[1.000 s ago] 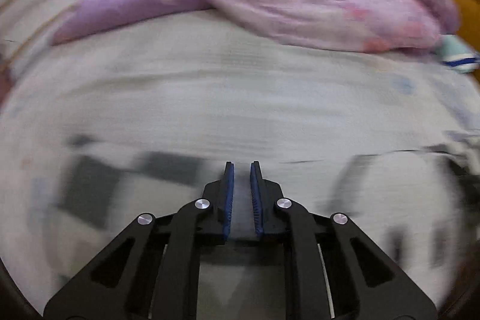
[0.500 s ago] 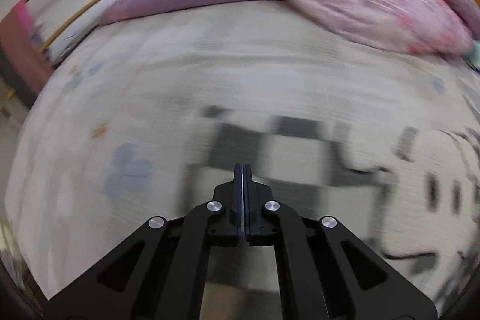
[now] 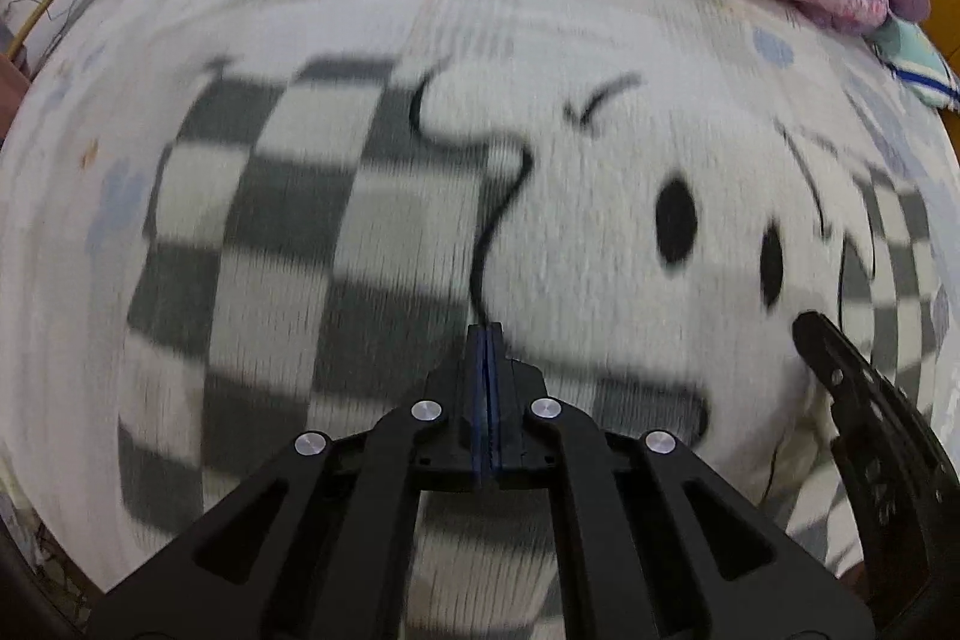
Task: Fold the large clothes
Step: 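Move both open grippers to the edge of the folded cardigan bundle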
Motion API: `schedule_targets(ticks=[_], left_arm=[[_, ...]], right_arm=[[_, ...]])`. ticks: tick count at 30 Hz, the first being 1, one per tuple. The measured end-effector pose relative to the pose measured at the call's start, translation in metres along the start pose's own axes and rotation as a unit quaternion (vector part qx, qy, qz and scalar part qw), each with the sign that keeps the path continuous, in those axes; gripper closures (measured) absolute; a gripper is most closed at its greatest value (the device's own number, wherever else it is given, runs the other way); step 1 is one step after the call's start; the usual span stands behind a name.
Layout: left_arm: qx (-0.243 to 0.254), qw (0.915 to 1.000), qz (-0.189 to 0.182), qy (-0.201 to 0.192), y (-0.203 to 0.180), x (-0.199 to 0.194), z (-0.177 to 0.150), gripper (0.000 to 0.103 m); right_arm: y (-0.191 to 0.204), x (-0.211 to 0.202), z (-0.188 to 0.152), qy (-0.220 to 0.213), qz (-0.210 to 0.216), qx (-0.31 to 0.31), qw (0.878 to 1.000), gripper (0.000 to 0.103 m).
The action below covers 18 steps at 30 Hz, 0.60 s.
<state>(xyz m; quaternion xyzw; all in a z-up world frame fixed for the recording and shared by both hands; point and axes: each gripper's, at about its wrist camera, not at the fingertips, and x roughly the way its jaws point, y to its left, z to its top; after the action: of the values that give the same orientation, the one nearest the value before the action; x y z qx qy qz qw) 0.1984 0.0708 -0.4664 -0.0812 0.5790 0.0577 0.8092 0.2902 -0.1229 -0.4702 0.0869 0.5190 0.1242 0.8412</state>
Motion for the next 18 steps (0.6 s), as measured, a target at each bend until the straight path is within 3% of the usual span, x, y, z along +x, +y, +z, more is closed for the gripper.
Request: schedule_targets(ticks=[2, 3, 5, 8, 10, 11, 13, 15, 16, 18], left_arm=[[-0.001, 0.9999, -0.002, 0.014, 0.004, -0.004, -0.018, 0.101], [-0.004, 0.9995, -0.005, 0.030, 0.005, -0.006, -0.029, 0.101], [0.004, 0.9984, -0.005, 0.055, 0.007, -0.010, -0.052, 0.101], [0.037, 0.9960, 0.015, 0.080, 0.011, -0.016, -0.080, 0.101], [0.043, 0.9923, 0.010, 0.115, 0.022, -0.022, -0.090, 0.100], [0.037, 0.9920, 0.001, 0.121, 0.030, -0.026, -0.089, 0.100], [0.044, 0.9950, 0.019, 0.088, 0.041, -0.037, -0.077, 0.099], [0.049, 0.9968, 0.040, 0.049, 0.053, -0.036, -0.053, 0.098], [0.040, 0.9973, 0.049, 0.039, 0.061, -0.031, -0.040, 0.098], [0.013, 0.9947, 0.092, 0.043, 0.083, -0.008, -0.010, 0.098]], right_arm=[[0.001, -0.007, -0.016, 0.028, -0.002, -0.004, 1.000, 0.096], [-0.001, -0.004, -0.033, 0.087, -0.003, 0.000, 0.996, 0.095], [-0.005, -0.005, -0.069, 0.146, 0.001, 0.014, 0.989, 0.095], [-0.004, -0.024, -0.093, 0.156, -0.016, -0.025, 0.987, 0.095], [-0.002, -0.032, -0.087, 0.184, -0.028, -0.039, 0.982, 0.095], [-0.003, -0.037, -0.078, 0.183, -0.029, -0.036, 0.982, 0.095], [-0.010, -0.057, -0.041, 0.105, -0.038, -0.033, 0.993, 0.094], [-0.018, -0.057, -0.003, 0.037, -0.056, -0.039, 0.997, 0.075], [-0.023, -0.051, 0.008, 0.022, -0.067, -0.042, 0.997, 0.060], [-0.037, -0.024, 0.040, 0.009, -0.108, -0.065, 0.992, 0.060]])
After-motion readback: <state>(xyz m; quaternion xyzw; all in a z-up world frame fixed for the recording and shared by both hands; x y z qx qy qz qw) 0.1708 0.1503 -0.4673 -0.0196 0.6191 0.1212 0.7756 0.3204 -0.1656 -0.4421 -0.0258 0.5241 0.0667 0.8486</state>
